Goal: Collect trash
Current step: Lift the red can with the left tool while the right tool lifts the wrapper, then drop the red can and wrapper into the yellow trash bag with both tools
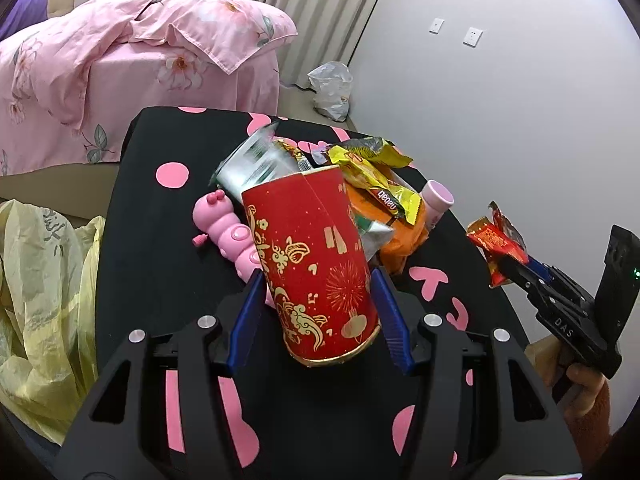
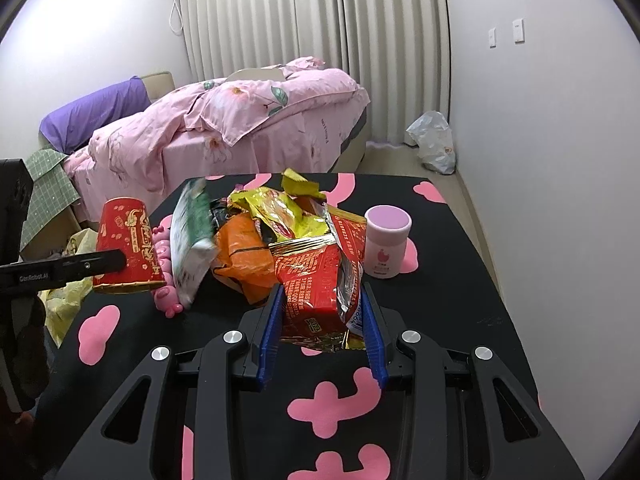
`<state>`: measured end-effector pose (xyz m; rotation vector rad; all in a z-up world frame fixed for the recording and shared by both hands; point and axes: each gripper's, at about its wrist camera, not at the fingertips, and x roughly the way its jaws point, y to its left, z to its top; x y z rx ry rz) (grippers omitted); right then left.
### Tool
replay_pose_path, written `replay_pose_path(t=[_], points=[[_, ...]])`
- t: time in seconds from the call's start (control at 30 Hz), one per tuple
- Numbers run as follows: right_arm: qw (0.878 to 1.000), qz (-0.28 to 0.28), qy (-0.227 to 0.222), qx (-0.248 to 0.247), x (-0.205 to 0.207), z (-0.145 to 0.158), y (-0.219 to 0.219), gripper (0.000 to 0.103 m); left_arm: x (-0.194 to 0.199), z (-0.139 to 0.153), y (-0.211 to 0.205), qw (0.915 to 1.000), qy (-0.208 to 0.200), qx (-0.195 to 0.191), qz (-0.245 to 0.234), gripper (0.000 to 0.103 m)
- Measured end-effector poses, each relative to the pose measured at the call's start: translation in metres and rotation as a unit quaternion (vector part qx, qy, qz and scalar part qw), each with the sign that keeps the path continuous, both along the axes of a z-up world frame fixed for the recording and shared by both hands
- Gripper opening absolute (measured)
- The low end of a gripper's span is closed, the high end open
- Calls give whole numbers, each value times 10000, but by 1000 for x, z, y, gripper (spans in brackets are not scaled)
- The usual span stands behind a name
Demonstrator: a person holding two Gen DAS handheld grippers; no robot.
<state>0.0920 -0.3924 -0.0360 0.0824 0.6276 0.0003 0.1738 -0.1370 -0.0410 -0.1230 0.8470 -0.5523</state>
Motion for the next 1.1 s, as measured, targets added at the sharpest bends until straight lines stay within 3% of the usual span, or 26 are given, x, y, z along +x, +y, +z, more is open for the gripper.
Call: replay_pose_path(t=[0.27,0.53,0.8,1.1], points=[[9999,65,-7,76,1,-1,4,36,-10,7,8,9999,-141,-88,-45,52],[9969,543,-496,-292,0,38,48,36,-26,37,52,9978,-614,-121,224,52],[9821,1726,-732,-192,22,72,141,36,-40,50,139,9917,-750,292,1007,52],[9561,2897,-448,-39,65,64,246,36,-39,24,234,9810,-370,283,1881,52]])
